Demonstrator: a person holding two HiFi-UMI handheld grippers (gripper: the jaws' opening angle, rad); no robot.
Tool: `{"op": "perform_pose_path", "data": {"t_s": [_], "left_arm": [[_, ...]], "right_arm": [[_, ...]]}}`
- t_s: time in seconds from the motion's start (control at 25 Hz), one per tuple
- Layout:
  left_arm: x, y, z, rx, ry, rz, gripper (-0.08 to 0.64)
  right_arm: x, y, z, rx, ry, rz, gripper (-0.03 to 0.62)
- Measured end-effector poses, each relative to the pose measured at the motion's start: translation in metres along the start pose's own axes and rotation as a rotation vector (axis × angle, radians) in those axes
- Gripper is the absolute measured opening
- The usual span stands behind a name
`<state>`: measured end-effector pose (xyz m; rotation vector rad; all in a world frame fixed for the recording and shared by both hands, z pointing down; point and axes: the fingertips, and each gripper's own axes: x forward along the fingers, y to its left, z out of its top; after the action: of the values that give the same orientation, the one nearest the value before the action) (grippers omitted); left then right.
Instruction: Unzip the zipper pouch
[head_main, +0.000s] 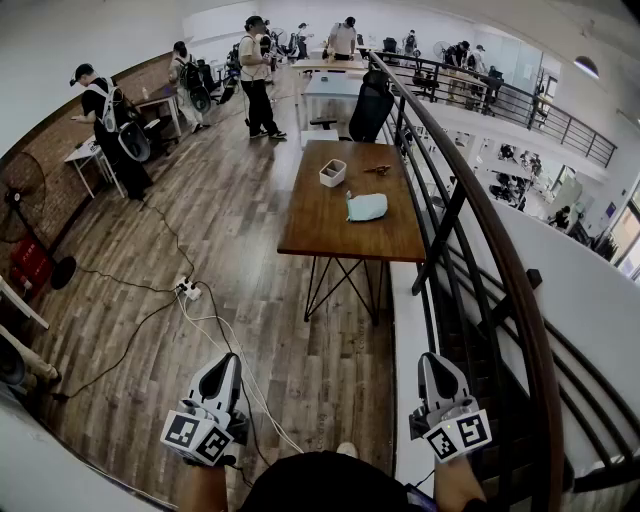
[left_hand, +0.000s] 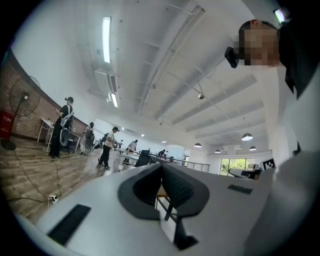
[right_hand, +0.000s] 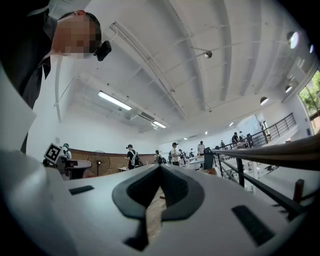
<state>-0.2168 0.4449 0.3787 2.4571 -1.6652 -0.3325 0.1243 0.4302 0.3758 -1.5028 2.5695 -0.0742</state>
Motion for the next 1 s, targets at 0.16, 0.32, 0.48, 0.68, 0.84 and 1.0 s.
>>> {"op": "perform_pose_path", "data": {"t_s": [0.16, 0.32, 0.48, 0.68, 0.84, 1.0], "left_arm": [[-0.003, 0.002, -0.001, -0.012, 0.006, 0.006, 0.014], [-0.003, 0.000, -0.009, -0.013, 0.030, -0.006, 0.014], [-0.003, -0.001, -0.014, -0.029, 0.036, -0.008, 0.014], [0.001, -0.001, -0.013, 0.004, 0.044, -0.017, 0.014], [0.006, -0.008, -0.012, 0.018, 0.038, -0.030, 0.014], [0.012, -0.014, -0.010, 0.038, 0.036, -0.030, 0.021]], "right_arm": [[-0.004, 0.000, 0.001, -0.002, 0.004, -0.005, -0.008], [-0.005, 0.000, 0.000, -0.001, 0.005, -0.012, -0.008], [-0.005, 0.001, -0.002, -0.004, 0.015, -0.007, -0.008], [-0.003, 0.006, -0.002, 0.008, 0.001, 0.002, -0.008], [-0.003, -0.001, 0.001, 0.045, -0.021, -0.003, -0.006], [-0.001, -0.002, 0.002, 0.051, -0.026, -0.004, 0.039]]}}
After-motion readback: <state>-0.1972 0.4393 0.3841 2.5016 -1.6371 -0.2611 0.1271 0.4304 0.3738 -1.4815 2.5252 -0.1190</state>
